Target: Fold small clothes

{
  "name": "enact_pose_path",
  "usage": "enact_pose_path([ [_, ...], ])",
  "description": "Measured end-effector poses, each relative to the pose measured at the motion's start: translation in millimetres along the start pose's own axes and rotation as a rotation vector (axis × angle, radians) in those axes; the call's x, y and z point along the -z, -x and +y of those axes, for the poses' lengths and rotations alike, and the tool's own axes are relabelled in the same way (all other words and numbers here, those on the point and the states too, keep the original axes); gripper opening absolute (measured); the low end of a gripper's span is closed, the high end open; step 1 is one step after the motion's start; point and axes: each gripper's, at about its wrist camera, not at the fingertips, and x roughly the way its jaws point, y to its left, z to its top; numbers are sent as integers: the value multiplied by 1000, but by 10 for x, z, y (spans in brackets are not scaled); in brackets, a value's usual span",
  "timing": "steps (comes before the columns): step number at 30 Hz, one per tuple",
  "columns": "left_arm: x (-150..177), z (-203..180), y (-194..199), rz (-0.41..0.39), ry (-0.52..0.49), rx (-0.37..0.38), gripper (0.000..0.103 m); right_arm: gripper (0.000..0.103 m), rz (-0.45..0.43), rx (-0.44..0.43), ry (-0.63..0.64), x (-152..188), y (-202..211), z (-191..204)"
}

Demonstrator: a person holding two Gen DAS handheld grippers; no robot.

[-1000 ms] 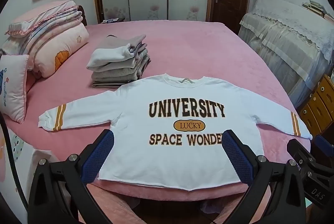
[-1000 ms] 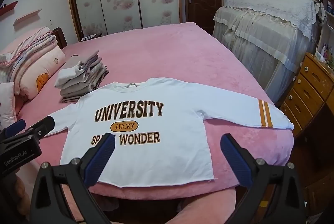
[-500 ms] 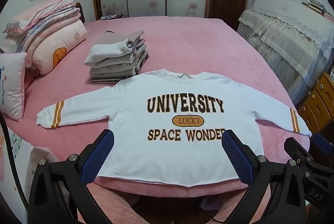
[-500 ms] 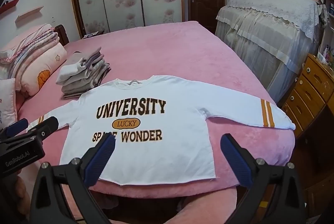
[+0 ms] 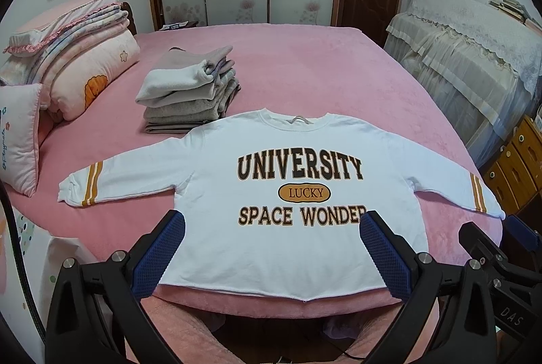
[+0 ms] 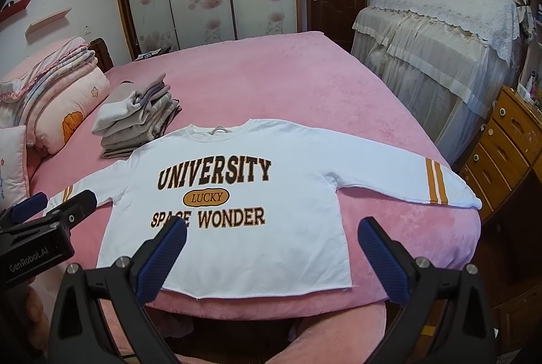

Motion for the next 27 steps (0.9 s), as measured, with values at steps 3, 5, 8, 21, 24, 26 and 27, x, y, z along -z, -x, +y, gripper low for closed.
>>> enact_pose_path([
  [3, -2, 1, -1, 1, 0, 0, 102, 102, 4, -3, 3, 2, -1, 13],
  [5, -2, -4, 10, 2, -1, 2, 102, 102, 8, -5, 9, 2, -7, 33],
  [8, 4, -5, 8, 3, -1, 1, 102, 102, 10, -7, 17, 0, -14, 47],
  [21, 33, 11, -9, 8, 0, 1, 102, 102, 14, -9, 14, -29, -27, 32],
  [24, 23, 10, -11, 8, -1, 0, 102, 102, 15, -10, 14, -28, -29, 31],
  [26, 29, 11, -20, 11, -2, 1, 102, 102, 17, -10, 14, -32, -35, 34],
  [27, 34, 13, -27, 13, -2, 0, 102, 102, 19, -10, 13, -38, -46, 29],
])
